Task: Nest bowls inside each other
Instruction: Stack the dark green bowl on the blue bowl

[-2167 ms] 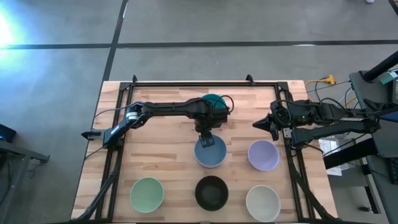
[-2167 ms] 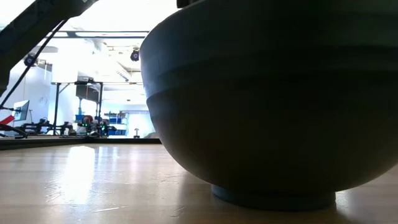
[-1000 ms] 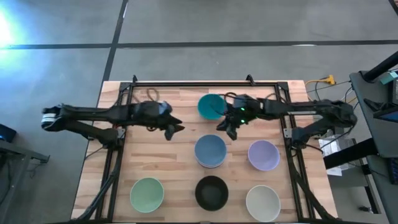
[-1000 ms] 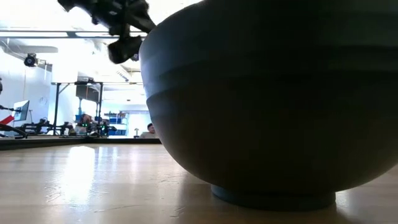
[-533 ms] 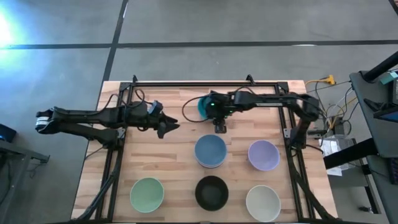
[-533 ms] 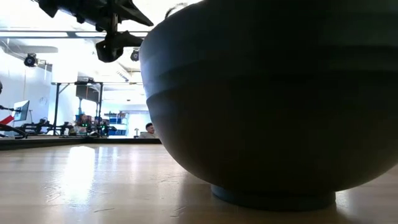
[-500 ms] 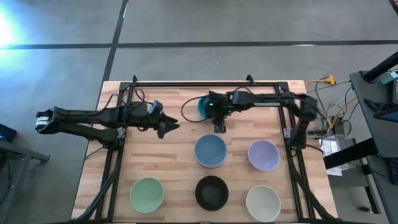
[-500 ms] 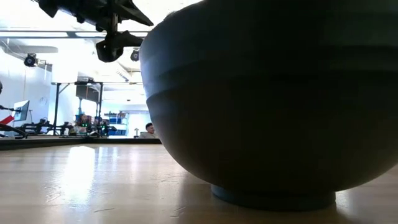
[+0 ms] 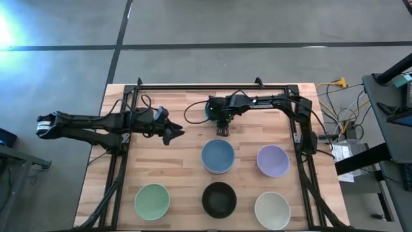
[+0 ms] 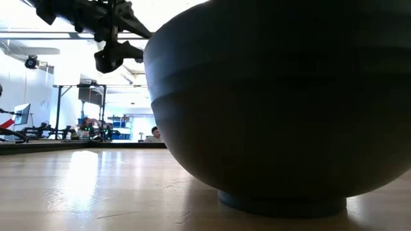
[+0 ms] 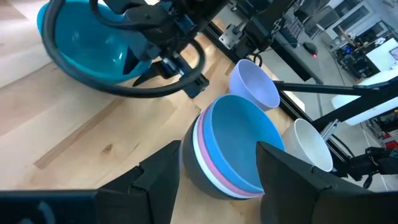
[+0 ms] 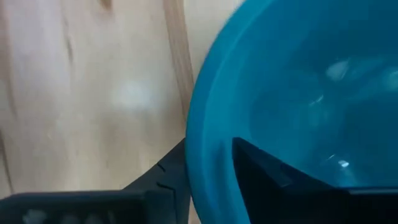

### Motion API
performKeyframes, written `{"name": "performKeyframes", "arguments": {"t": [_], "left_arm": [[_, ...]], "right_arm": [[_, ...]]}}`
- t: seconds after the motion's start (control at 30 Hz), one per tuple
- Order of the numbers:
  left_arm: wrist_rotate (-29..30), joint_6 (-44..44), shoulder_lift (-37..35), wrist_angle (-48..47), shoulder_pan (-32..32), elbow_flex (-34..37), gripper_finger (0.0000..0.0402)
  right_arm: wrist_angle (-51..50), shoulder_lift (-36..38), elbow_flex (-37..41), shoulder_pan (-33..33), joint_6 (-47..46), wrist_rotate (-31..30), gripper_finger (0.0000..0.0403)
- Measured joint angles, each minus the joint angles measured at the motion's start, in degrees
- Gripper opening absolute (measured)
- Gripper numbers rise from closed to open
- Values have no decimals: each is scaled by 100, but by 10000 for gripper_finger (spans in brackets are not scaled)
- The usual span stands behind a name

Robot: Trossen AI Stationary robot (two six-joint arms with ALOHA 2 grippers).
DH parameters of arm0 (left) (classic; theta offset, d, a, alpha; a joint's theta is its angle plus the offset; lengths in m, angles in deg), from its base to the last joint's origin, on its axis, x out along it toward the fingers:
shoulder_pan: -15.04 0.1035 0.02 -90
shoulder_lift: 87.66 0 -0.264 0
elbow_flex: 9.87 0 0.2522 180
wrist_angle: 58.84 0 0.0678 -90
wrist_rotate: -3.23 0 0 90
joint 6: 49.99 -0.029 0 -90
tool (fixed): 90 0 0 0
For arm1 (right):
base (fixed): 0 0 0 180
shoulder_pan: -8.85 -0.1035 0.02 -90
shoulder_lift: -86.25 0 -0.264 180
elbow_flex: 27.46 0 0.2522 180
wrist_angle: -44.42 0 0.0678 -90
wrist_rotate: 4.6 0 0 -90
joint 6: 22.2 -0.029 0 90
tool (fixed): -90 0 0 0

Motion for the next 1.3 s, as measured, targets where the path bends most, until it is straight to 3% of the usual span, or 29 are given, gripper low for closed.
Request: {"name": "performKeyframes", "arguments": {"t": [0.23, 0.43, 0.63, 0.8, 0.93, 1.07, 1.3], "left_arm": [[-4, -15, -7, -6, 0, 1, 191], [-68, -46, -29, -1, 0, 12, 191], [-67, -256, -38, -14, 0, 16, 191], [-64, -351, -28, -13, 0, 20, 191], [-63, -479, -13, -12, 2, 21, 191], [-61, -503, 12, -13, 2, 21, 191], [-59, -599, -73, -10, 2, 23, 191]], "right_arm": [[-33, 175, -23, 50, -297, -102, 18], [-273, 887, 20, 100, -752, 139, 13], [-405, 2029, 163, 101, -1208, 872, 12], [52, 3038, 540, -110, -1734, 1486, 12], [1117, 3688, 1120, -473, -2338, 2122, 12], [2155, 4112, 1556, -1047, -2933, 2261, 12], [2288, 4022, 1460, -2061, -3088, 1583, 12]]}}
